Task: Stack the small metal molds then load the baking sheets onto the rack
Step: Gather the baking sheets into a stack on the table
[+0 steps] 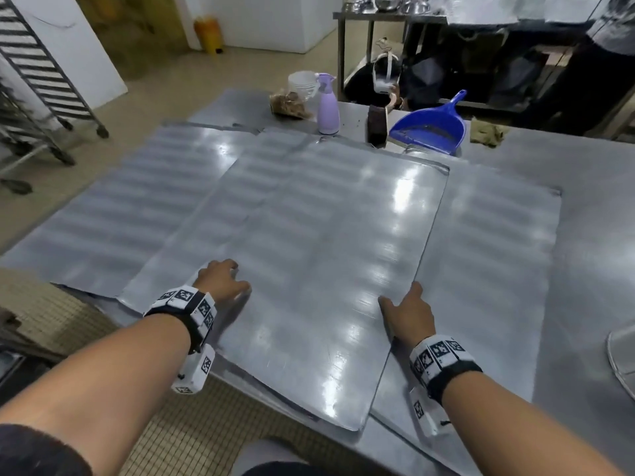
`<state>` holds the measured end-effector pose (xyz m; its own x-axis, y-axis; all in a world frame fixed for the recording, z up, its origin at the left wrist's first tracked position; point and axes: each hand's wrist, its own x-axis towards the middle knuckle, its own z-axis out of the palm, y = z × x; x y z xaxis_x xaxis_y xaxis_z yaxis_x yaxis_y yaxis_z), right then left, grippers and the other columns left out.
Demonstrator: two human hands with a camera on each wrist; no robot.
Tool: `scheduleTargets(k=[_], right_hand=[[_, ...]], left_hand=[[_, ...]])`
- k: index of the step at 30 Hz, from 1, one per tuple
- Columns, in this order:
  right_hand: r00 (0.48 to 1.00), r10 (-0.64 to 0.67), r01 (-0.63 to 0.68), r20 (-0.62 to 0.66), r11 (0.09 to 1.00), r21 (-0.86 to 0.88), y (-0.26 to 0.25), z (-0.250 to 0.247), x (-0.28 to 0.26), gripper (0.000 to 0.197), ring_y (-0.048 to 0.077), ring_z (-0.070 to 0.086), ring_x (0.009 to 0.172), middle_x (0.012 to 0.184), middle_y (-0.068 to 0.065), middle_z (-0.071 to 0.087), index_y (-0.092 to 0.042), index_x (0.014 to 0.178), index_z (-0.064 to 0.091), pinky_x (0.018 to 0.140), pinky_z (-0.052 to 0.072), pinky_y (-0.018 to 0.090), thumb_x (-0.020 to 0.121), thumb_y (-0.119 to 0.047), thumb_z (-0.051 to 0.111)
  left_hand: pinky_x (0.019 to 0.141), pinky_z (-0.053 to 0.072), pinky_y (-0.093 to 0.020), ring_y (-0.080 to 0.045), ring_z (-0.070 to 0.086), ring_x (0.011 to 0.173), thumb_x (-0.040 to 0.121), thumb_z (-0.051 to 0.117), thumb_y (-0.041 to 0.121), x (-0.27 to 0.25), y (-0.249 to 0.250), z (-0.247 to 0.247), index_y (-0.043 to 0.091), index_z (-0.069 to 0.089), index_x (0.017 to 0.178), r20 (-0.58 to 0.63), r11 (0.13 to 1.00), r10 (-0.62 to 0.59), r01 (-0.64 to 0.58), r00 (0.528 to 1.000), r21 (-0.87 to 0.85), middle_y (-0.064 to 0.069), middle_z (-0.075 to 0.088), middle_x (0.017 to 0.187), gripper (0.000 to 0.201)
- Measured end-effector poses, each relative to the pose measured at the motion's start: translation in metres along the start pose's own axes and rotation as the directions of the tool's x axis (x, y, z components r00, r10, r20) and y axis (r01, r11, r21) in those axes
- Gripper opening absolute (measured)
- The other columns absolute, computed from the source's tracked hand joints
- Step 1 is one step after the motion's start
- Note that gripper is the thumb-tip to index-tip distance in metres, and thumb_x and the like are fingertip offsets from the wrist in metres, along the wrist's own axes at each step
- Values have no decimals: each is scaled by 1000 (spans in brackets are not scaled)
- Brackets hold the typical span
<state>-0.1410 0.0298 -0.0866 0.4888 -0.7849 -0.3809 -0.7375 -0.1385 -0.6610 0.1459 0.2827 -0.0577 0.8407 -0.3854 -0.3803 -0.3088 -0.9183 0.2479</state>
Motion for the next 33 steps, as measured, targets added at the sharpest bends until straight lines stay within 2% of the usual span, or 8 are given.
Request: scheduleTargets(k=[9, 13, 16, 18, 22, 24, 28, 33], right_hand=[[982, 92, -72, -166, 990, 125, -5, 19, -9, 75, 35, 61, 114, 134, 16, 59, -22, 155, 18, 89, 48, 35, 97, -53, 53], [960, 144, -103, -242, 979, 176, -18, 27, -20, 64, 28, 62, 109, 132, 8, 62, -20, 150, 34, 81, 41, 26, 98, -51, 52], [942, 172, -104, -289, 966, 235, -23, 32, -29, 53, 15, 53, 95, 130, 4, 63, -18, 143, 45, 77, 40, 17, 99, -47, 55], [929, 180, -95, -322, 960, 262, -24, 33, -35, 49, 10, 50, 95, 128, 1, 63, -17, 141, 49, 65, 37, 5, 99, -43, 56], [894, 214, -108, -394, 956, 274, -11, 23, -46, 45, 10, 54, 93, 123, 1, 66, -14, 135, 55, 58, 38, 1, 98, -39, 60], [870, 229, -118, -437, 957, 267, -2, 11, -51, 46, 17, 59, 97, 124, 5, 67, -13, 134, 56, 66, 40, 3, 97, -40, 62], [821, 274, -194, -500, 959, 206, 21, -24, -60, 61, 30, 53, 130, 143, 13, 56, -7, 145, 47, 101, 40, 30, 96, -40, 62], [825, 355, -286, -439, 933, 218, 51, -78, -63, 62, 30, 53, 129, 143, 12, 55, -12, 148, 42, 95, 38, 27, 93, -30, 65]], left_hand=[[101, 47, -48, -44, 51, 123, 68, 67, 68, 80, -9, -26, 15, 54, 131, -35, 998, 54, -55, 998, -6, -23, 53, 135, 84], [84, 55, -39, -27, 69, 91, 72, 78, 55, 108, -8, -30, 18, 67, 106, -14, 942, 195, -191, 981, -274, -5, 74, 104, 51], [88, 57, -43, -28, 71, 93, 70, 85, 54, 121, -12, -24, 18, 68, 108, -47, 891, 209, -210, 977, -403, -3, 76, 103, 55], [83, 57, -40, -29, 71, 92, 74, 87, 46, 119, -11, -19, 17, 68, 110, -91, 849, 219, -236, 971, -472, -4, 75, 102, 50], [76, 51, -34, -29, 70, 88, 78, 86, 40, 111, 7, -12, 14, 71, 110, -123, 815, 275, -299, 953, -497, -4, 74, 98, 43], [77, 53, -35, -28, 71, 88, 78, 86, 39, 109, 23, -8, 15, 72, 106, -132, 792, 310, -333, 941, -512, -3, 75, 95, 38], [82, 53, -33, -24, 71, 89, 81, 83, 36, 94, 68, 3, 17, 72, 103, -129, 747, 401, -405, 907, -527, -1, 76, 96, 31], [92, 55, -40, -28, 69, 101, 75, 80, 50, 78, 127, 25, 13, 70, 118, -112, 745, 422, -415, 900, -523, -6, 75, 113, 57]])
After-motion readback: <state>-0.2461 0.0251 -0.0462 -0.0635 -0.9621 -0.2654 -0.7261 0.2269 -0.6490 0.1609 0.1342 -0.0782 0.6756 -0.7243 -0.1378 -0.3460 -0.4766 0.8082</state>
